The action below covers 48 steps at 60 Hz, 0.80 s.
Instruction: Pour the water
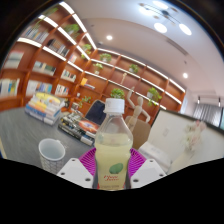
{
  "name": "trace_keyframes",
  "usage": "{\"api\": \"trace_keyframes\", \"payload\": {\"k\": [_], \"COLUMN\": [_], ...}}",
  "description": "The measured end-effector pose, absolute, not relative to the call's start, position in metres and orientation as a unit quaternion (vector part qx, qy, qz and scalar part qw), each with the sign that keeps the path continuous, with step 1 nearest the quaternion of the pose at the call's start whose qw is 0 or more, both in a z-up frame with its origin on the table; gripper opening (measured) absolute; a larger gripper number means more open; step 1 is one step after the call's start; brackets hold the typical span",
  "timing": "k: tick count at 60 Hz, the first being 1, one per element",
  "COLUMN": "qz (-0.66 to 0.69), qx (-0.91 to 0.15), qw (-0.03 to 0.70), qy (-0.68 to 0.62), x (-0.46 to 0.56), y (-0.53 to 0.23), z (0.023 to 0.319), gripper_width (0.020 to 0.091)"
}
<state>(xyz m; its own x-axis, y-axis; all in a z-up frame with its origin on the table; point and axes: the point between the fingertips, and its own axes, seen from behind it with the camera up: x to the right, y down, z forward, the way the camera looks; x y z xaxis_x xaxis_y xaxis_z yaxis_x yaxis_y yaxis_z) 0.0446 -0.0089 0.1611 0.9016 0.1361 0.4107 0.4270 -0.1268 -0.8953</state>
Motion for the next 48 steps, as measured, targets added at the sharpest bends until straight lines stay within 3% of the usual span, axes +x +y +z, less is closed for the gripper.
{"api": "trace_keyframes", "payload": {"k": [12, 24, 38, 48], "qz": [0.076, 0.072, 0.043, 0.035], "qx": [-0.766, -0.761, -0.748, -0.750], "qw": [0.636, 0.642, 0.659, 0.656], "qy": [-0.059, -0.050, -0.070, -0.070], "x": [0.041, 0.047, 0.042, 0.043], "y": [-0.003, 0.007, 0.003, 0.002], "z": [0.126, 0.100, 0.102, 0.103], "gripper_width": [0.0370, 0.0376, 0.0372, 0.0497]}}
